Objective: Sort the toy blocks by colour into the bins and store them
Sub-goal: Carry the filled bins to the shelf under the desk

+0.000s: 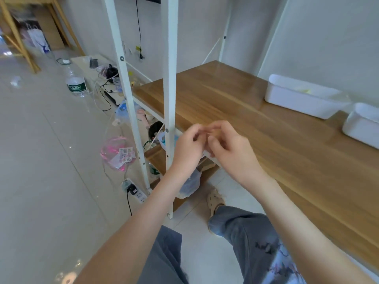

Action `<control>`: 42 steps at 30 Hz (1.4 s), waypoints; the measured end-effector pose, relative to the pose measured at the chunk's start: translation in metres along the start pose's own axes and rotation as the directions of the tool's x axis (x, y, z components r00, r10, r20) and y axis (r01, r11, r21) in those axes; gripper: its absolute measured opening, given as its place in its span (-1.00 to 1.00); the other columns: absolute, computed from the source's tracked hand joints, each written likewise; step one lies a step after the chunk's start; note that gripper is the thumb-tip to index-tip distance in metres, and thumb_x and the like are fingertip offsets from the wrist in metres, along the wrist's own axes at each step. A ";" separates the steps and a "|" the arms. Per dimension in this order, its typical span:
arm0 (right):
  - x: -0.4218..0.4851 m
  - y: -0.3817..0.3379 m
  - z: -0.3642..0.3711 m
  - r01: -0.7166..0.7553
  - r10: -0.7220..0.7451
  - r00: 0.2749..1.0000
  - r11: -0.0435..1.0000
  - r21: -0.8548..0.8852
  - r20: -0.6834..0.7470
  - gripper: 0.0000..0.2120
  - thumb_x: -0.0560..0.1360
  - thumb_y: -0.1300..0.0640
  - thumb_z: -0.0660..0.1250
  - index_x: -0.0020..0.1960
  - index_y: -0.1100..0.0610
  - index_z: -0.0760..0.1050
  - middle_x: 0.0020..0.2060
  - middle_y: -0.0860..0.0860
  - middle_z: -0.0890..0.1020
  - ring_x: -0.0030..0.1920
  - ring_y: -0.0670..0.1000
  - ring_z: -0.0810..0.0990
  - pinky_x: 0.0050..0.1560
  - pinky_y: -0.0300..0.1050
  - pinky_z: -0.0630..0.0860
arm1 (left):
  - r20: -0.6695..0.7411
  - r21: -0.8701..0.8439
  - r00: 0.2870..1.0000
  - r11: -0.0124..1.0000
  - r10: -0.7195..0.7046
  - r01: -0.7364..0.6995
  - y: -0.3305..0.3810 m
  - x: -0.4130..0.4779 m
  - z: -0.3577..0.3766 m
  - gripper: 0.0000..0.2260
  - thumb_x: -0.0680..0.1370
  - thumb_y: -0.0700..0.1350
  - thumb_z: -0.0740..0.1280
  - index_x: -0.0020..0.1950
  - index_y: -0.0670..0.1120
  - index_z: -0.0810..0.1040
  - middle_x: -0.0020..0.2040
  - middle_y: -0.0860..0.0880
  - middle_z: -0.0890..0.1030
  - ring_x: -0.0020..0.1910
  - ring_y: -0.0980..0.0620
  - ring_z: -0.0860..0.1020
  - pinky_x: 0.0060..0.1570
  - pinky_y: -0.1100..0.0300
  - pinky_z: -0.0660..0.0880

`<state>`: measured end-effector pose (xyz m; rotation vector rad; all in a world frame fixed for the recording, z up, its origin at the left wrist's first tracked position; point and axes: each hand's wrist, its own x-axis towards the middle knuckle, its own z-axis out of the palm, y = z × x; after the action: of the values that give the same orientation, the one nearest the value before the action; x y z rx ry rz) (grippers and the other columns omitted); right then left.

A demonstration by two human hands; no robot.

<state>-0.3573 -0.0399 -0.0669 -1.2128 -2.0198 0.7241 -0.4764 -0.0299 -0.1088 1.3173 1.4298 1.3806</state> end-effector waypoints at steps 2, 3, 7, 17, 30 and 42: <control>0.012 0.012 -0.014 0.009 -0.015 0.998 0.994 -0.106 -0.054 -0.75 0.57 0.15 0.16 0.25 0.03 0.34 -0.33 -0.06 0.55 -0.35 -0.13 0.48 -0.30 -0.19 0.39 | 0.012 0.037 0.999 0.999 0.030 -0.030 0.010 0.011 0.011 -0.81 0.62 -0.19 0.17 0.04 -0.02 0.56 -0.03 0.04 0.62 0.00 0.07 0.59 0.02 0.11 0.57; 0.018 0.020 -0.023 0.010 -0.023 0.997 0.987 -0.162 -0.079 -0.71 0.57 0.16 0.16 0.29 0.05 0.31 -0.31 -0.10 0.53 -0.32 -0.15 0.46 -0.28 -0.19 0.37 | 0.029 0.062 0.999 0.997 0.043 -0.044 0.017 0.018 0.020 -0.82 0.61 -0.19 0.18 0.04 0.00 0.56 0.00 0.07 0.61 0.03 0.08 0.58 0.07 0.08 0.56; 0.034 0.049 -0.046 -0.055 0.027 0.994 0.960 -0.273 -0.106 -0.63 0.57 0.18 0.12 0.37 0.10 0.23 -0.10 -0.03 0.48 -0.15 -0.06 0.47 -0.14 -0.17 0.36 | 0.143 0.182 0.989 0.982 0.028 -0.054 0.028 0.037 0.047 -0.84 0.61 -0.13 0.20 0.11 0.07 0.51 0.06 0.09 0.59 0.05 0.10 0.56 0.11 0.11 0.55; 0.091 0.122 -0.110 -0.287 0.155 0.914 0.900 -0.328 -0.374 -0.26 0.44 0.39 0.18 0.50 0.28 -0.12 0.42 0.24 0.17 0.30 0.27 0.27 0.33 0.03 0.16 | 0.251 0.216 0.965 0.976 -0.079 0.024 0.035 0.064 0.086 -0.81 0.60 -0.06 0.21 0.21 0.04 0.45 0.11 0.03 0.53 0.05 0.06 0.56 0.08 0.15 0.54; 0.127 0.177 -0.132 -0.333 0.113 0.861 0.863 -0.381 -0.496 -0.32 0.43 0.39 0.18 0.50 0.24 0.02 0.35 0.24 0.24 0.29 0.29 0.25 0.28 0.08 0.22 | 0.213 0.101 0.967 0.987 -0.141 0.122 0.029 0.085 0.096 -0.69 0.61 0.04 0.20 0.32 -0.01 0.35 0.03 0.03 0.57 -0.07 0.12 0.60 0.06 0.10 0.57; 0.121 0.164 -0.125 -0.301 0.126 0.836 0.919 -0.254 -0.534 -0.85 0.51 0.29 0.19 0.06 0.32 0.36 0.02 0.20 0.40 -0.07 0.19 0.43 -0.14 -0.08 0.31 | 0.162 0.035 0.972 0.986 -0.168 0.165 0.028 0.075 0.074 -0.84 0.63 -0.09 0.16 0.13 -0.02 0.50 -0.02 0.03 0.60 -0.08 0.09 0.62 0.04 0.18 0.57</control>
<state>-0.2155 0.1530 -0.0786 -1.6475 -1.6024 0.1224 -0.4156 0.0563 -0.0821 1.2632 1.4113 1.1234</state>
